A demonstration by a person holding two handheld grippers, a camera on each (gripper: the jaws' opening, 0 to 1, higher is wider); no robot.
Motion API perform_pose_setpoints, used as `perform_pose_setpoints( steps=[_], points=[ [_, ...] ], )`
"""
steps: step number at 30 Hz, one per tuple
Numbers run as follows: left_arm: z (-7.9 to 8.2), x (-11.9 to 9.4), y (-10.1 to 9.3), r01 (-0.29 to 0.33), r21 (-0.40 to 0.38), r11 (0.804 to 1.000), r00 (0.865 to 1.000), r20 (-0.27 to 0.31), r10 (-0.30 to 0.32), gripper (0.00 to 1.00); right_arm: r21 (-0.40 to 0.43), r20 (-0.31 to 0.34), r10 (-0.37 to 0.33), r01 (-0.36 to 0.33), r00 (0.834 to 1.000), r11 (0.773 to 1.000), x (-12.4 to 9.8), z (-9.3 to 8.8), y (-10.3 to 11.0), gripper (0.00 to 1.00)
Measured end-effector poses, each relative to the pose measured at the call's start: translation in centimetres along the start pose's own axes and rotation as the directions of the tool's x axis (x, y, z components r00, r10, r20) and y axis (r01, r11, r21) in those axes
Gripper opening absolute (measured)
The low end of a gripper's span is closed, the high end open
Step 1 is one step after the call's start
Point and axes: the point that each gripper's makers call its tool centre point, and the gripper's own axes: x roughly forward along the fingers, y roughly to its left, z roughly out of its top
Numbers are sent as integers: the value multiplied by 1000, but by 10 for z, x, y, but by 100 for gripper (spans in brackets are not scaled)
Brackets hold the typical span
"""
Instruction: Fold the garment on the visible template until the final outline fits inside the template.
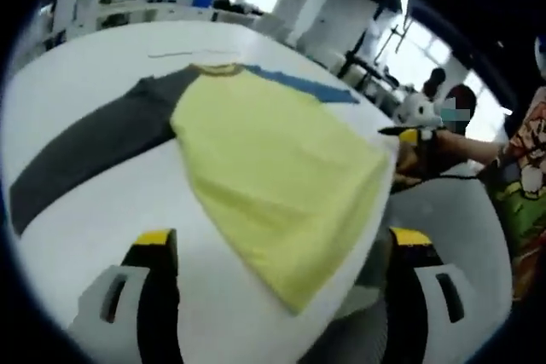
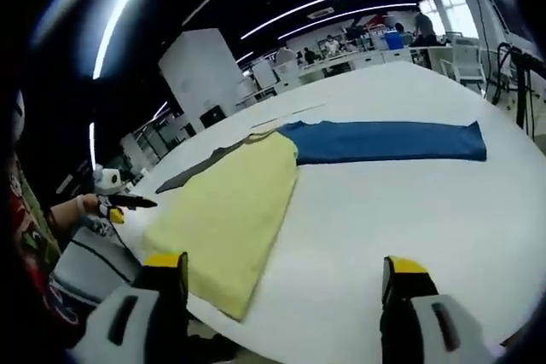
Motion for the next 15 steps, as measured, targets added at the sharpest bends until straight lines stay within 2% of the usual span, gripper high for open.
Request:
perform_pose_setpoints(
  steps=[3,5,8,9,11,15],
  points=[
    [8,1,1,-2,-17,1000,999,51,3,99,9,37,-19,19,999,1000,1,11,-10,100],
    [13,2,3,-5,-26,1000,996,85,7,99,40,67,-68,65,995,997,3,19,-24,100],
    [14,4,3,-15,-56,998,995,99,20,99,82,118,-123,114,985,990,5,30,-39,99],
    [16,5,3,-11,-56,998,993,116,17,99,103,146,-158,144,977,984,4,36,-51,98],
    [18,5,3,-10,-61,998,991,132,18,99,128,154,-189,171,970,977,4,39,-64,97],
    [19,2,3,-13,-85,996,986,162,27,98,113,145,-233,218,961,969,2,46,-84,93]
  ],
)
